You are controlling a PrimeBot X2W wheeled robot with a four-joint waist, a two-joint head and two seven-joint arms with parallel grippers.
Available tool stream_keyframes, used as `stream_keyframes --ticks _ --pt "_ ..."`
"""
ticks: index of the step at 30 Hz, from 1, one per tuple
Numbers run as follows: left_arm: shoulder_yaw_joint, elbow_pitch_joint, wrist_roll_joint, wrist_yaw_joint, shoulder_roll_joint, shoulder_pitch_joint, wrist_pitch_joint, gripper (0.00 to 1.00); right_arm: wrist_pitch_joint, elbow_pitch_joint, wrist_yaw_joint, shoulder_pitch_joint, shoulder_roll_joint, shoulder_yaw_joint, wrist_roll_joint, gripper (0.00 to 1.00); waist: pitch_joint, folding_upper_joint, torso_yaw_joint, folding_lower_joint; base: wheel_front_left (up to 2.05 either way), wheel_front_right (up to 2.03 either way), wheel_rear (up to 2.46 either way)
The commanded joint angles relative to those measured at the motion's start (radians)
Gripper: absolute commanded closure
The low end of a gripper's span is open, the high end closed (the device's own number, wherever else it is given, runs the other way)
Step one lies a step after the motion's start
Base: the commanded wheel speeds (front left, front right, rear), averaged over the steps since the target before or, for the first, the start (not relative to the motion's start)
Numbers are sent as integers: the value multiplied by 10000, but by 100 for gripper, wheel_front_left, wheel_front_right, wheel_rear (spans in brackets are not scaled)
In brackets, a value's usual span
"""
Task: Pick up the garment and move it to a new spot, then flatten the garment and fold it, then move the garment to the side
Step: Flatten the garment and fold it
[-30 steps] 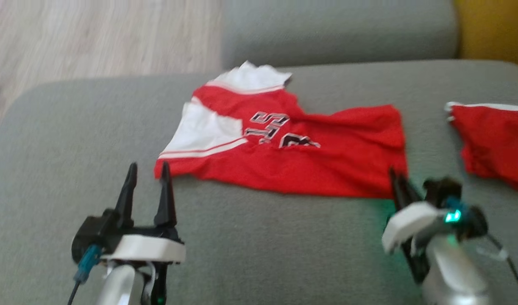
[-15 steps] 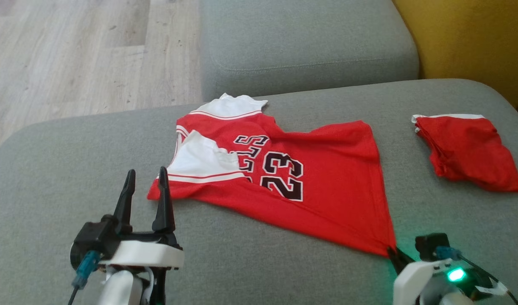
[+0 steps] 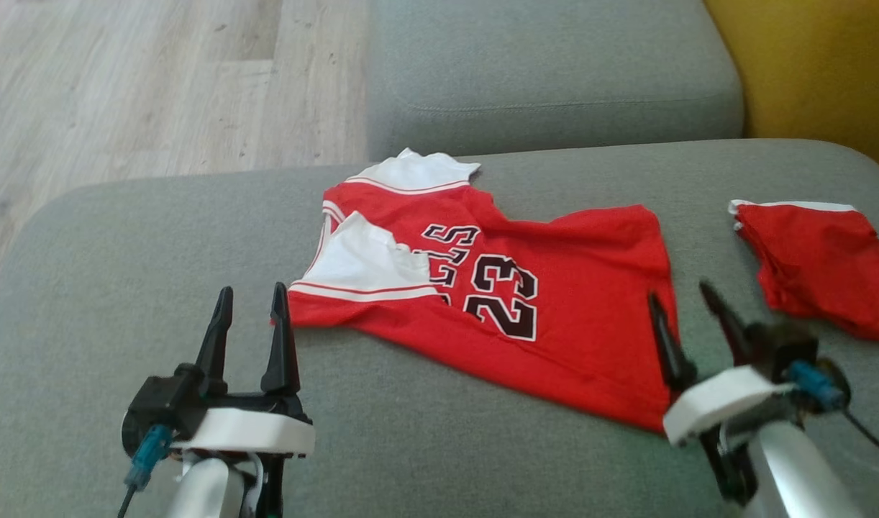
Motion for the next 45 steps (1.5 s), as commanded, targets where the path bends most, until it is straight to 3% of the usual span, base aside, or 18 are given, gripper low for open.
stream_keyframes --ticks 1,8,14,32,45 --pt "262 -389 117 -15 81 -435 -51 0 -519 -522 35 -683 32 244 130 0 91 0 133 0 0 0 0" --pt "189 -361 173 -63 81 -431 -51 0 -1008 -204 35 -1023 186 253 179 0 280 0 684 0 0 0 0" --pt "-94 -357 145 -98 81 -639 -51 0 -1069 519 35 -1803 136 948 137 0 875 0 1519 0 0 0 0" --pt "-2000 -311 -815 270 81 -1644 -51 0 -108 5079 35 -5652 -815 4514 1845 0 2384 0 4613 0 0 0 0" --pt "-1906 -759 -985 613 81 -1534 -51 0 29 7089 35 -7131 -962 5803 2603 0 3134 0 5102 0 0 0 0"
